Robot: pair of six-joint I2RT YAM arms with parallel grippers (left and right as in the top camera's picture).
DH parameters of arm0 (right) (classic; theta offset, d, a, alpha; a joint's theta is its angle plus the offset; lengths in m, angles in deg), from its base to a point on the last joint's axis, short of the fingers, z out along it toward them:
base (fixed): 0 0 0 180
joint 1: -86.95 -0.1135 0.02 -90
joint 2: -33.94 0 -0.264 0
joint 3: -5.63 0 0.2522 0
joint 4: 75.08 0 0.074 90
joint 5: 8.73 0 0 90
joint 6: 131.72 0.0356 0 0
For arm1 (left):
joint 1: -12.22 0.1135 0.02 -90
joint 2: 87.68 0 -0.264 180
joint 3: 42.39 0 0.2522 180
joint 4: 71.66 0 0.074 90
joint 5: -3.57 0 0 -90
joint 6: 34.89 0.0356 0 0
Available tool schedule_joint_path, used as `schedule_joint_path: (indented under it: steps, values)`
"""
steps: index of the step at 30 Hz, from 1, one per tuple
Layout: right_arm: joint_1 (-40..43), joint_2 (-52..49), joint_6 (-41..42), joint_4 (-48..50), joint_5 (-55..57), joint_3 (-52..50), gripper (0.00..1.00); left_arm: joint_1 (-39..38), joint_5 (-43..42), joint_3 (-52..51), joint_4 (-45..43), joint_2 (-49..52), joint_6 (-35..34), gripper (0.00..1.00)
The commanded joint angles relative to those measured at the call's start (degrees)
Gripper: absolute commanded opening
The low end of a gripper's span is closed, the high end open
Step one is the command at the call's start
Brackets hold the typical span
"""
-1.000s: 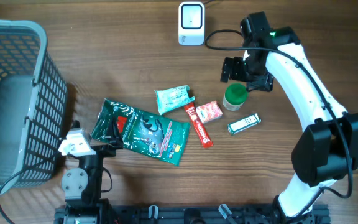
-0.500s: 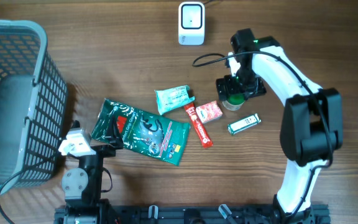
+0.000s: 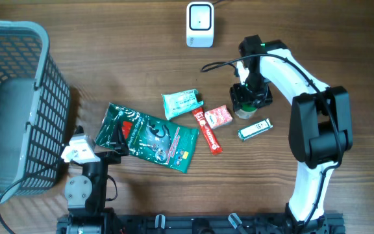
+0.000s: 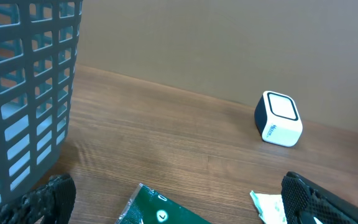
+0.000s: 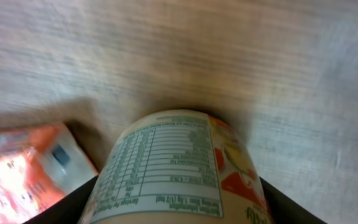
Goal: Scan the item barcode
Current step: 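Lift the jar and carry it toward the barcode scanner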
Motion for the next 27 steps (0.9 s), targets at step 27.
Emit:
schedule_joint_path:
  steps: [27]
  values:
    - [-16.4, -0.4, 13.3, -25.4, -25.7, 15.2, 0.64, -0.2, -0.7, -0.5, 0.0, -0.5, 1.1, 1.00]
